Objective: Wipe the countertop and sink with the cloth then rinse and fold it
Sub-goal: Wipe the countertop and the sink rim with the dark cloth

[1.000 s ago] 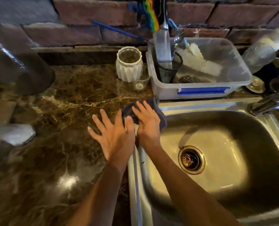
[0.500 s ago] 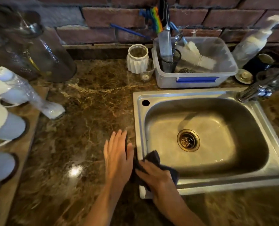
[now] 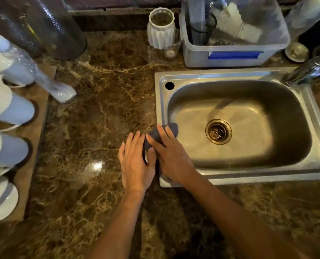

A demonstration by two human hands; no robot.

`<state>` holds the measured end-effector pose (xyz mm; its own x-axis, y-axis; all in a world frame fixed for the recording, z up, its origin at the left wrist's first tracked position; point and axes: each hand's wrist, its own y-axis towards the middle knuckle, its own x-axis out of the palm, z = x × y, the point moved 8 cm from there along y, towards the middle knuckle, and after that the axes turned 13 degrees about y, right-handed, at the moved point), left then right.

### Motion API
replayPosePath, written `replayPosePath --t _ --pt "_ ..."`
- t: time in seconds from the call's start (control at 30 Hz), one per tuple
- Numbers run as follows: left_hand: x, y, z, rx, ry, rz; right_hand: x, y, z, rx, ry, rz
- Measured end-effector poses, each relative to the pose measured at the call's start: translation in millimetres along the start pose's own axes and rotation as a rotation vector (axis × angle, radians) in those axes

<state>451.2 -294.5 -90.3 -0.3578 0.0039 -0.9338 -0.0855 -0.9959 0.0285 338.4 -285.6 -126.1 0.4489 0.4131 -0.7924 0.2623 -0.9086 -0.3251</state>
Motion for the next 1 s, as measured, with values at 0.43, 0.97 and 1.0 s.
replayPosePath --t 0.43,0.97,1.0 --pt "-6 -3 5 0.037 -0.021 0.005 -43 -153 80 0.345 -0.054 0.116" --pt "-2 -2 -6 0.035 -0.187 -0.105 -43 -169 60 0.263 -0.189 0.138" --pt "-2 -1 -6 0.018 -0.203 -0.128 -49 -182 87 0.364 -0.178 0.124"
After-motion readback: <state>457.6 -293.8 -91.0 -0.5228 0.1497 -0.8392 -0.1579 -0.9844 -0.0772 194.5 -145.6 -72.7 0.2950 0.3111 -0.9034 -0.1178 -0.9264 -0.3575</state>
